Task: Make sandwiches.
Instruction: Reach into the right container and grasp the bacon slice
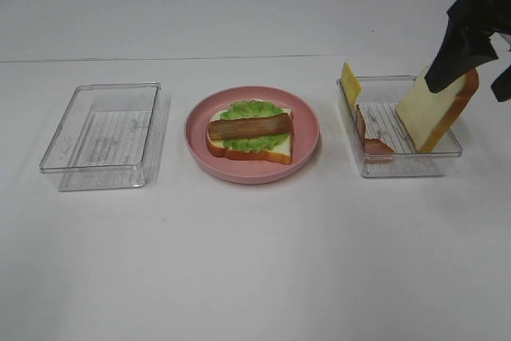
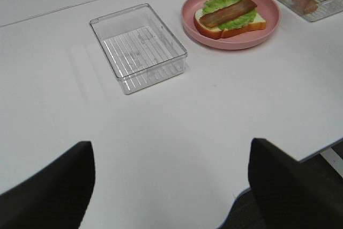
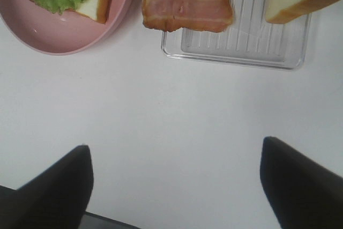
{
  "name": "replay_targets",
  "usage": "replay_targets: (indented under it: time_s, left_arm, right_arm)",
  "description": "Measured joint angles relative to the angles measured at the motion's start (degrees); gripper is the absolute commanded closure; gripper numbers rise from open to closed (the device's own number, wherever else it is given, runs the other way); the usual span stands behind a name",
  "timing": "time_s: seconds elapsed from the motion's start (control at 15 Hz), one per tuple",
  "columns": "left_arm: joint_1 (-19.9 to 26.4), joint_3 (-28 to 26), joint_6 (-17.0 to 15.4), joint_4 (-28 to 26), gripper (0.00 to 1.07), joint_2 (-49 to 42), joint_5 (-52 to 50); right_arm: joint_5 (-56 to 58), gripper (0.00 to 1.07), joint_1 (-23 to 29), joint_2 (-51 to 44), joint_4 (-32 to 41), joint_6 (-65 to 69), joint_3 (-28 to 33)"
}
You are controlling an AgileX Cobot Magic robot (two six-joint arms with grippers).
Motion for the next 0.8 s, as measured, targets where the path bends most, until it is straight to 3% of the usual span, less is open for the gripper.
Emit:
replay_targets:
  time_s: [0.2, 0.47, 0.8]
  left_arm:
    - [0.0, 0.0, 0.0, 0.0, 0.31, 0.0, 0.0]
    - [0.0, 0.0, 0.0, 0.0, 0.31, 0.0, 0.0]
    - [0.0, 0.0, 0.0, 0.0, 0.31, 0.0, 0.0]
  right_arm:
    - [3.3, 0.41, 1.1, 8.9, -0.2, 0.0, -8.1]
    - [4.1, 0.41, 9.6, 17.7, -2.2, 2.0, -15.7]
    - [4.1, 0.41, 12.0, 27.9, -4.1, 4.1, -22.9]
